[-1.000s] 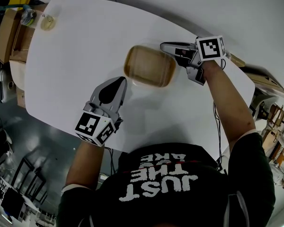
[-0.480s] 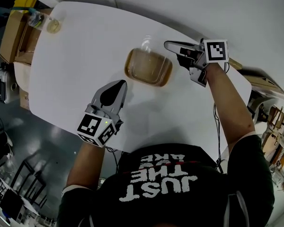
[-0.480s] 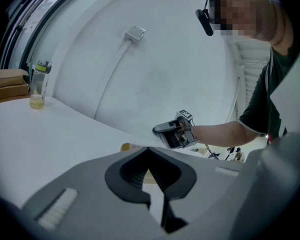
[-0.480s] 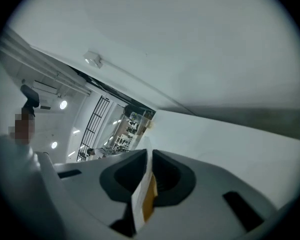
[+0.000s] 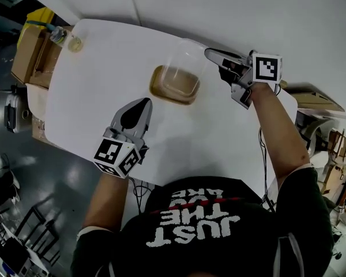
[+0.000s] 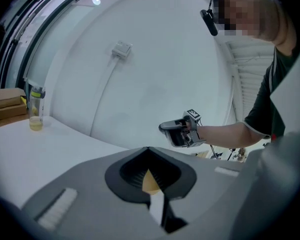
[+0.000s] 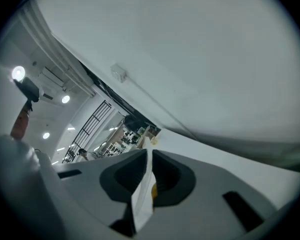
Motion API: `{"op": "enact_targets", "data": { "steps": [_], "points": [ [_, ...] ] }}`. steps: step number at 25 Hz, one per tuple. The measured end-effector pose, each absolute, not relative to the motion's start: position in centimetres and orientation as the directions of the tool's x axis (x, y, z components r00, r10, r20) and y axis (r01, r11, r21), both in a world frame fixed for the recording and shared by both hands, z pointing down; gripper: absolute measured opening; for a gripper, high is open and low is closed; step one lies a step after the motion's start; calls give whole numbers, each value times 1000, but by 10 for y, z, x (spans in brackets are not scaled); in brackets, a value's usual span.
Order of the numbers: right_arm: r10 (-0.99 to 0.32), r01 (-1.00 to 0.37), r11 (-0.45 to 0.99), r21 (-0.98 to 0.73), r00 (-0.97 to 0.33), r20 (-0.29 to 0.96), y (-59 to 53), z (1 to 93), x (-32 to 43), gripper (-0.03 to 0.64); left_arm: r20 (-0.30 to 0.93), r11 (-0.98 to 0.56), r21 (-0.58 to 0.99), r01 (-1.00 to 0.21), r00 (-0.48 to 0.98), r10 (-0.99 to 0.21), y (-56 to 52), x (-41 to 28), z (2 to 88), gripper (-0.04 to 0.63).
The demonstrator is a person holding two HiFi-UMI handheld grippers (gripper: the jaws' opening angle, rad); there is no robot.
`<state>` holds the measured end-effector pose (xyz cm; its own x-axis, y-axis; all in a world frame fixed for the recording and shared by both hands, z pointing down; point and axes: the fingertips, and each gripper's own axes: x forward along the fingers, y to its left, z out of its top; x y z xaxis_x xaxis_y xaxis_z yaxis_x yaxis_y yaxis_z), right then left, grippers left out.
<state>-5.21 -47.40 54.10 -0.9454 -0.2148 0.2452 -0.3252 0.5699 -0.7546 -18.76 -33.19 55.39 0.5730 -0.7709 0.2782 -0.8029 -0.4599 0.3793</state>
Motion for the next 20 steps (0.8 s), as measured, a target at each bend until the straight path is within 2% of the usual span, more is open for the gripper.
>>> {"op": "enact_targets", "data": {
  "steps": [20],
  "points": [
    [-438,-454,672,-585,-881,180,-423,391,-13,35,154,-508,226,-831,545,-824,-308,-181,411,8]
  ]
}}
